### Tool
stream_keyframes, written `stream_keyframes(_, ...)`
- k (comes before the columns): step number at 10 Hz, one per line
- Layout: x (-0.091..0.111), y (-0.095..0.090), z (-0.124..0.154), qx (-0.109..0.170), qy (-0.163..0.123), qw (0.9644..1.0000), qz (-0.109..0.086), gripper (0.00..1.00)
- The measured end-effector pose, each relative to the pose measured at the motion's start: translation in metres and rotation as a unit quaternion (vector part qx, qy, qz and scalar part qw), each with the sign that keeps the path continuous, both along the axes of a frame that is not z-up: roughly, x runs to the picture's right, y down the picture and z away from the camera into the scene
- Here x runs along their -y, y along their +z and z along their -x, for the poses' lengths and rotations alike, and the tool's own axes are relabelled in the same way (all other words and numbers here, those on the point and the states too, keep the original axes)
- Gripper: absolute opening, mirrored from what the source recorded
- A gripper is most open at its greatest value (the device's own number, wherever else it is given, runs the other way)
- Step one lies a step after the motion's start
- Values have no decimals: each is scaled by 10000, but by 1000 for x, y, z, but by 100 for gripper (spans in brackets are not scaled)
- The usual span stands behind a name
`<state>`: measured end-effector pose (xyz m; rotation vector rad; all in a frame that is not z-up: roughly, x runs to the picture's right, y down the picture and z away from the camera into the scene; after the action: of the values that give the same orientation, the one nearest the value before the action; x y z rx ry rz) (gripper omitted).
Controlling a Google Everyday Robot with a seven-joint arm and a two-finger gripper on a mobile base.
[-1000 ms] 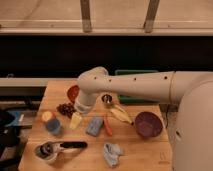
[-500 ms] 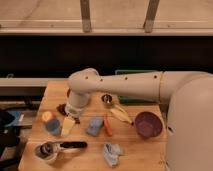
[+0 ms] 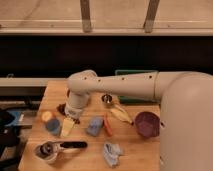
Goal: Wipe table surface with brush
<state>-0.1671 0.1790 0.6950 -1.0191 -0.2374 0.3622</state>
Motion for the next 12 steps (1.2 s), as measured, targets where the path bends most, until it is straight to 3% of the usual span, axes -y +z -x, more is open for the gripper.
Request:
stream_keyframes(3, -22, -1, 6, -35, -52, 9999, 143, 80)
stream_keyframes(6, -33, -11, 8, -54, -40, 9998, 160, 80)
stream_keyframes(12, -61, -14, 19, -71, 152, 9995, 258, 80)
